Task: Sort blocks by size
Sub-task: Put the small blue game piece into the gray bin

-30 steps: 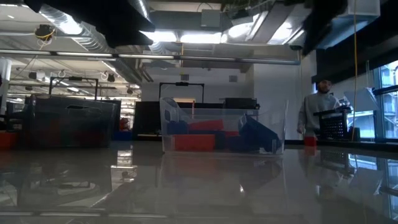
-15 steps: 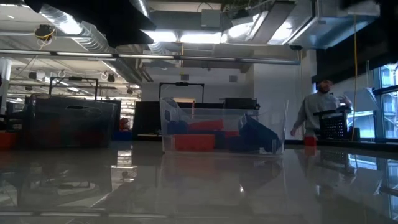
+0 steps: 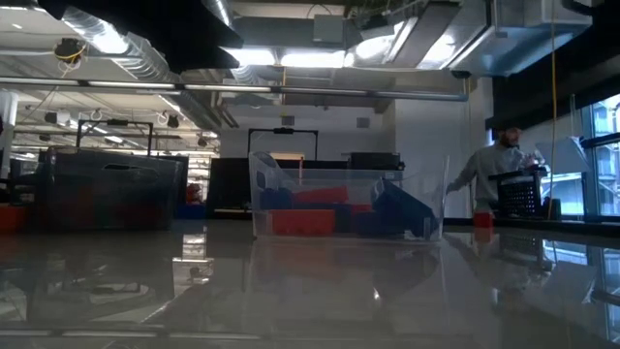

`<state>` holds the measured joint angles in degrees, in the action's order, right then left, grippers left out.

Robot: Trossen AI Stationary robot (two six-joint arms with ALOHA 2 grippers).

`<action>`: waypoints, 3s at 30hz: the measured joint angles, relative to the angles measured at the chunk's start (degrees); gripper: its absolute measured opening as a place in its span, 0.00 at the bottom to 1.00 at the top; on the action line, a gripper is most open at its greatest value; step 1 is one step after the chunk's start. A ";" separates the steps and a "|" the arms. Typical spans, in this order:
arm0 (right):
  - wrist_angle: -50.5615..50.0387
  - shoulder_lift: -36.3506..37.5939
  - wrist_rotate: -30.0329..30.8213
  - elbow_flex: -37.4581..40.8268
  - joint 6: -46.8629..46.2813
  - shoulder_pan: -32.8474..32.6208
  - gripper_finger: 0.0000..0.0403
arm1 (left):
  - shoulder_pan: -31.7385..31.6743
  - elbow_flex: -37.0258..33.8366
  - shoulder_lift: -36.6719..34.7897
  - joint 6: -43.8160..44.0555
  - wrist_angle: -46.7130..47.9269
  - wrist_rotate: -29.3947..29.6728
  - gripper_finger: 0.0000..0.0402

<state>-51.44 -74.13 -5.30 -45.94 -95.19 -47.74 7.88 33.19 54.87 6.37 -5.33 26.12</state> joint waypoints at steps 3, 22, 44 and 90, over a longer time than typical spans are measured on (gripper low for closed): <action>1.14 -0.35 0.11 0.16 -4.72 -2.69 0.69 | 0.00 0.00 0.00 0.02 -0.04 -0.01 0.66; 20.83 -11.99 -0.86 0.16 -14.52 -10.17 0.69 | -0.04 0.00 0.00 -0.76 -0.17 0.01 0.66; 22.67 -17.20 -9.73 0.13 -9.15 -9.55 0.22 | -0.05 0.00 0.00 -0.84 -0.10 0.01 0.66; 52.55 -3.02 19.23 0.10 85.11 59.80 0.24 | -0.44 -4.53 -8.26 1.24 5.63 0.10 0.66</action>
<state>1.11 -77.15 13.93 -45.84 -10.08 12.05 7.44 28.66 46.61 7.61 0.30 26.21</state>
